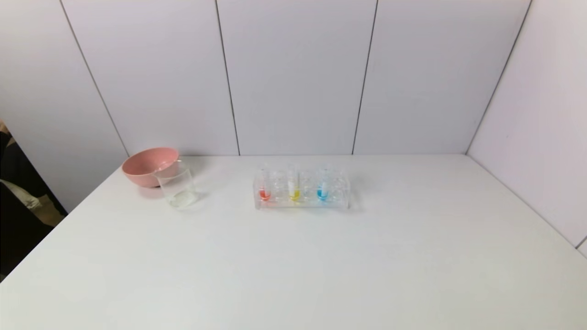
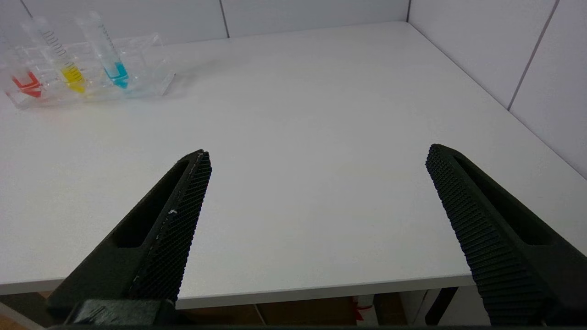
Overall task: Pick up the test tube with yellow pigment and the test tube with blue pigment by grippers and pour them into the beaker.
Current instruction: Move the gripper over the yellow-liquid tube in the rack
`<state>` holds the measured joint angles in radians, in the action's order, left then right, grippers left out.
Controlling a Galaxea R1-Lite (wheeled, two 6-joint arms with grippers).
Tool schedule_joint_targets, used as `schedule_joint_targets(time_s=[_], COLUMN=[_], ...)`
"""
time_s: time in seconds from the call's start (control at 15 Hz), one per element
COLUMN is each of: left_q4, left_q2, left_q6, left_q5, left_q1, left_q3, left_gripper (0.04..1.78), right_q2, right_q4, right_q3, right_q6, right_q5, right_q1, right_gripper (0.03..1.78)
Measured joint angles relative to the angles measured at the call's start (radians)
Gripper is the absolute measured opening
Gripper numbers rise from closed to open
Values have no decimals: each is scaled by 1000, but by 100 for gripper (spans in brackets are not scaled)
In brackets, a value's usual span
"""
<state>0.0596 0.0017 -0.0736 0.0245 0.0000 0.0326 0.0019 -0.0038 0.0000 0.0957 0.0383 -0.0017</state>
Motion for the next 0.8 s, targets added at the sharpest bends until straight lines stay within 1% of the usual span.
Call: schedule_joint_targets(time_s=[0.53, 0.8], left_q4=[4, 43], left_q2=[0, 10], left_q6=[-9, -6], left_q5=[6, -28], left_q1=[0, 0], left_q3=[1, 97], left_gripper=[176, 176], right_q2=[0, 0], right_q4=[0, 0], right_q3=[0, 0], right_q6=[0, 0], right_q5=[0, 0], right_q1=[0, 0], right_gripper=[171, 171])
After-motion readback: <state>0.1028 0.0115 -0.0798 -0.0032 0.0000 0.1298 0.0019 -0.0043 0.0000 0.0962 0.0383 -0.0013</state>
